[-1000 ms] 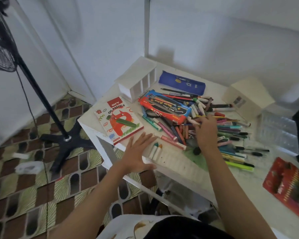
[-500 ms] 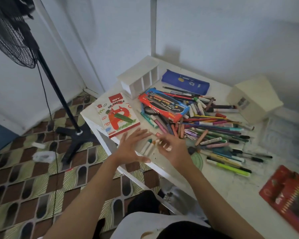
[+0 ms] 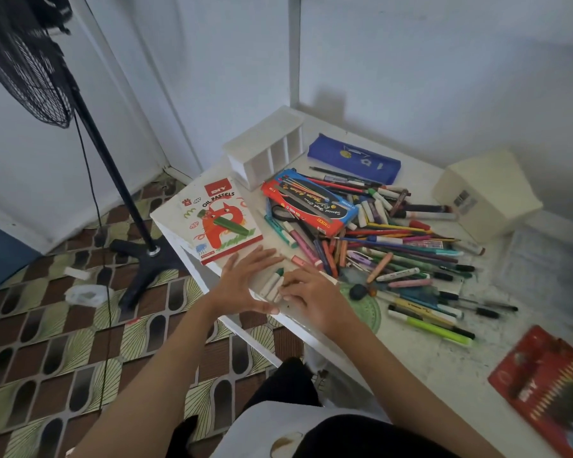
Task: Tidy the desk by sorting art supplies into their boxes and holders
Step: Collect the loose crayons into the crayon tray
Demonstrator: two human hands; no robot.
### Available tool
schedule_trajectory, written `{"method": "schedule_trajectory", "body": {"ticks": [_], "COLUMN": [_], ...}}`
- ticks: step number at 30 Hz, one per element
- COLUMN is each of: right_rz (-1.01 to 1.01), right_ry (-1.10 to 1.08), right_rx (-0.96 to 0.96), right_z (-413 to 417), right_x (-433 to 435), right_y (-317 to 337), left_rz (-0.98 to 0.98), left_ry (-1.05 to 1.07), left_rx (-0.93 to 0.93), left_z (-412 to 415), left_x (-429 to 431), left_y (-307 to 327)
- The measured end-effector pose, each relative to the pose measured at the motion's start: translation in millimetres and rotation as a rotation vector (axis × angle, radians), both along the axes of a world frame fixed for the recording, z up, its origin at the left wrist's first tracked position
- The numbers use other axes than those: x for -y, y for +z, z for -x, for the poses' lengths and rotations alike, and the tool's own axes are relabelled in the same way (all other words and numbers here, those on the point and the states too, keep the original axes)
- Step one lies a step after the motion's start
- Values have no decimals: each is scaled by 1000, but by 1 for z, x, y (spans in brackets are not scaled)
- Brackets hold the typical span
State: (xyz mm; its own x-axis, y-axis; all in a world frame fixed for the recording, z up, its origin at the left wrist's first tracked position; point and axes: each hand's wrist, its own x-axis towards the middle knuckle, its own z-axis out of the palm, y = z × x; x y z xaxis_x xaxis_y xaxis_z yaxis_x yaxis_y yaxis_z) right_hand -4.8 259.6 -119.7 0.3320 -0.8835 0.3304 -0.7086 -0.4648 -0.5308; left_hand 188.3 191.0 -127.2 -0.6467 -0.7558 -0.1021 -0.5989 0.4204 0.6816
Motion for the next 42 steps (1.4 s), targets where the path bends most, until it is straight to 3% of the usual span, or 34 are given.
{"method": "schedule_trajectory", "body": {"ticks": [7, 20, 25, 28, 32, 37, 42], "right_rz": [65, -51, 1, 87, -35, -256, -246], "right_ry": [-21, 41, -251, -600, -923, -970, -962], "right_rx": [2, 74, 157, 10, -191, -277, -263], "right_z": [2, 11, 30, 64, 111, 128, 127], "right_x": [-7, -16, -9, -2, -2, 4, 12], "right_y": [-6, -11, 4, 11, 20, 24, 26], "left_rz": [12, -2, -11, -16, -20, -10, -8], "left_ry": [19, 39, 52, 65, 64, 59, 53], "left_rx": [11, -20, -46, -60, -75, -63, -68], "left_z": [1, 3, 2, 3, 3, 4, 4], "left_x": [-1, -3, -2, -2, -3, -3, -3], "left_y": [-1, 0, -1, -1, -1, -1, -1]}}
